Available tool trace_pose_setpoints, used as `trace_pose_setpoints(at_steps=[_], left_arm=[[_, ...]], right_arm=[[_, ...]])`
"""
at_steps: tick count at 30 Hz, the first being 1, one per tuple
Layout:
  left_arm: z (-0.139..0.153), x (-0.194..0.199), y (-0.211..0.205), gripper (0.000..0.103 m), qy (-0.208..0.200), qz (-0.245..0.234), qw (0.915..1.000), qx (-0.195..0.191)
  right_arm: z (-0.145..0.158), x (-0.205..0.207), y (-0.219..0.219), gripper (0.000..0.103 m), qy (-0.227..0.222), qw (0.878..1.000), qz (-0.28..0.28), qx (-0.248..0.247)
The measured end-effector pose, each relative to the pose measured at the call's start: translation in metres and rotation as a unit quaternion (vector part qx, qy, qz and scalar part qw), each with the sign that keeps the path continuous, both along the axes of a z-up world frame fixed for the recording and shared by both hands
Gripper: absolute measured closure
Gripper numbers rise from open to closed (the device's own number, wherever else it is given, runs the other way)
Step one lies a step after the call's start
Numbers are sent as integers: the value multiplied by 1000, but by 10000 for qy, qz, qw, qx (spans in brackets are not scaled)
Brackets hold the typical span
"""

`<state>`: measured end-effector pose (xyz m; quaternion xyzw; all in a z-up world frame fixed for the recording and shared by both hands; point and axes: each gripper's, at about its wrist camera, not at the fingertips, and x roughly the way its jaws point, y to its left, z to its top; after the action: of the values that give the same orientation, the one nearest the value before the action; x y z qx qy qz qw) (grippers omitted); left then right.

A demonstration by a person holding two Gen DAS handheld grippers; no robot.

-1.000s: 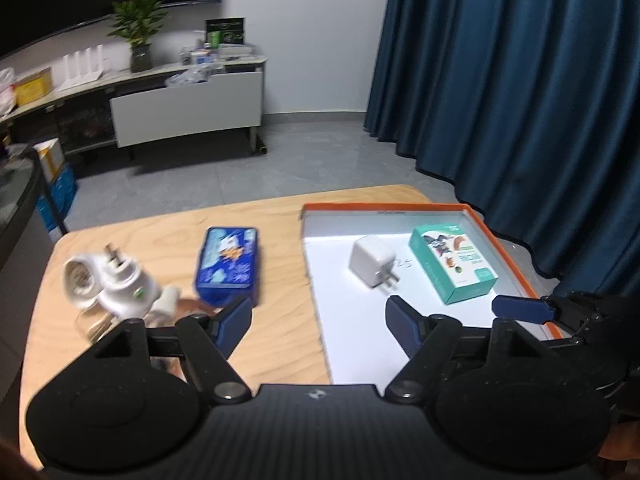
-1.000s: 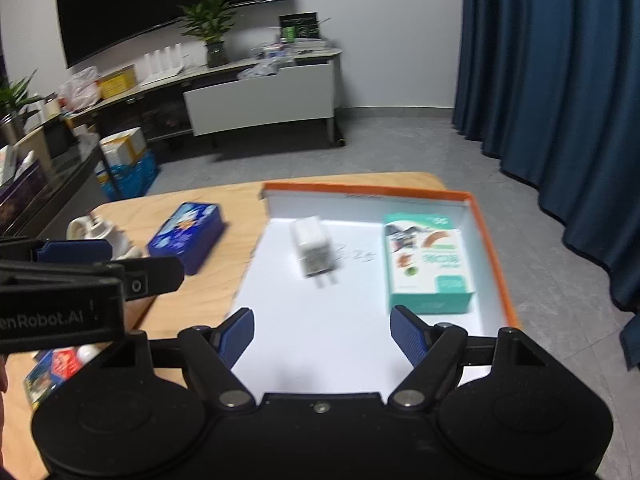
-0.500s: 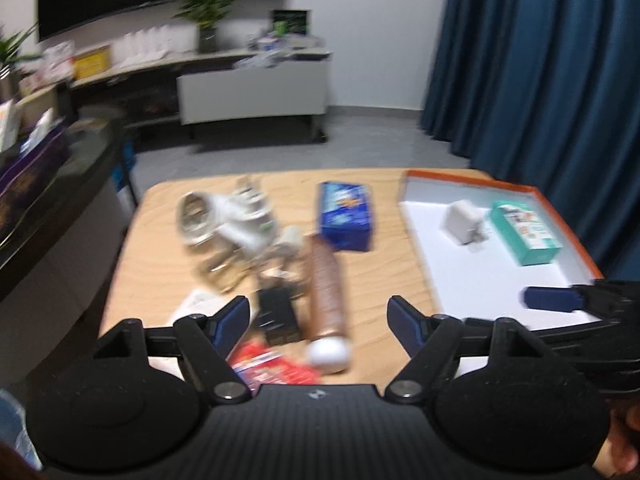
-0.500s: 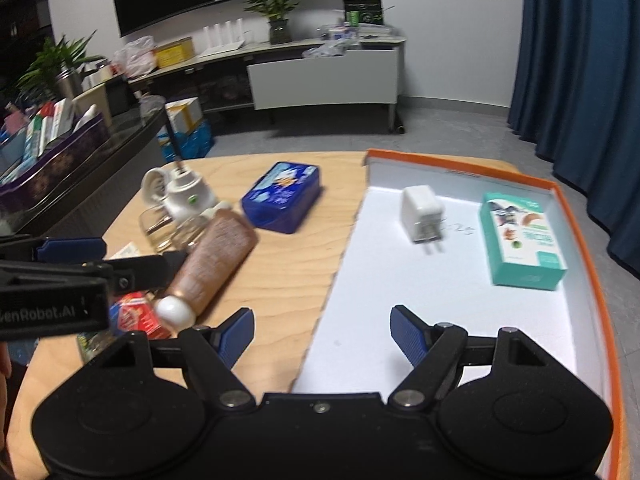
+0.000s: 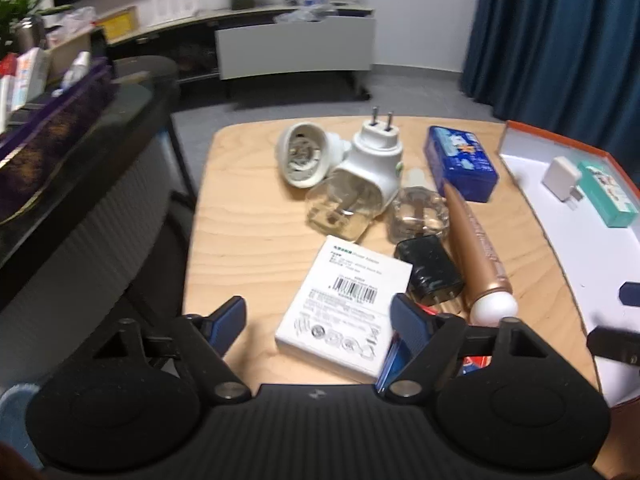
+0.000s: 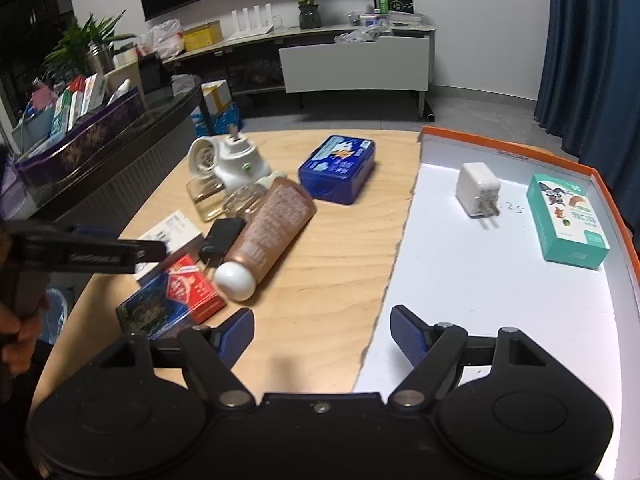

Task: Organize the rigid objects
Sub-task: 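Withdraw both tools from the tray back toward the cluttered table, then grasp the white adapter box with the left tool while the right tool grasps the red-and-blue box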

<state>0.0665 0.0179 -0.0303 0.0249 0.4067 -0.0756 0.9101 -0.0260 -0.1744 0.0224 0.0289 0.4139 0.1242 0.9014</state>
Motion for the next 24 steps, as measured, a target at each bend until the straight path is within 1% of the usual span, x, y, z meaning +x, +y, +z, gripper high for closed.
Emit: trace_pose_setpoints(at_steps=[3, 6, 7, 8, 10, 11, 12, 13, 16, 20, 24], left_arm=[[0, 3, 2, 19, -13, -225, 9996, -148], [-4, 4, -2, 19, 29, -491, 9987, -131], [-6, 5, -2, 17, 22, -528, 9986, -84], [-8, 7, 0, 17, -3, -533, 9985, -130], [-9, 11, 8, 23, 10, -527, 9982, -276], [-10, 14, 11, 34, 46, -556, 9980, -283], [-12, 17, 14, 41, 112, -580, 9979, -249], [-14, 18, 18, 42, 140, -582, 9979, -235], [-16, 19, 22, 42, 64, -774, 9969, -140], [-18, 13, 11, 43, -95, -1199, 9926, 189], [-19, -6, 8, 44, -114, -1517, 9881, 228]], right_arm=[[-1, -2, 6, 14, 67, 10000, 19, 34], [-1, -3, 13, 14, 126, 9999, 52, 24], [-2, -4, 16, 14, 139, 9999, 55, 13], [-2, -4, 18, 14, 156, 9999, 60, 17], [-1, -6, 24, 14, 207, 9997, 100, 63], [0, -7, 28, 14, 223, 9996, 127, 87], [0, -7, 31, 14, 232, 9996, 165, 90], [1, -8, 36, 14, 223, 9995, 207, 64], [2, -8, 45, 14, 187, 9994, 279, 6], [2, -6, 54, 14, 224, 9994, 267, -24], [3, -9, 53, 14, 190, 9995, 242, 14]])
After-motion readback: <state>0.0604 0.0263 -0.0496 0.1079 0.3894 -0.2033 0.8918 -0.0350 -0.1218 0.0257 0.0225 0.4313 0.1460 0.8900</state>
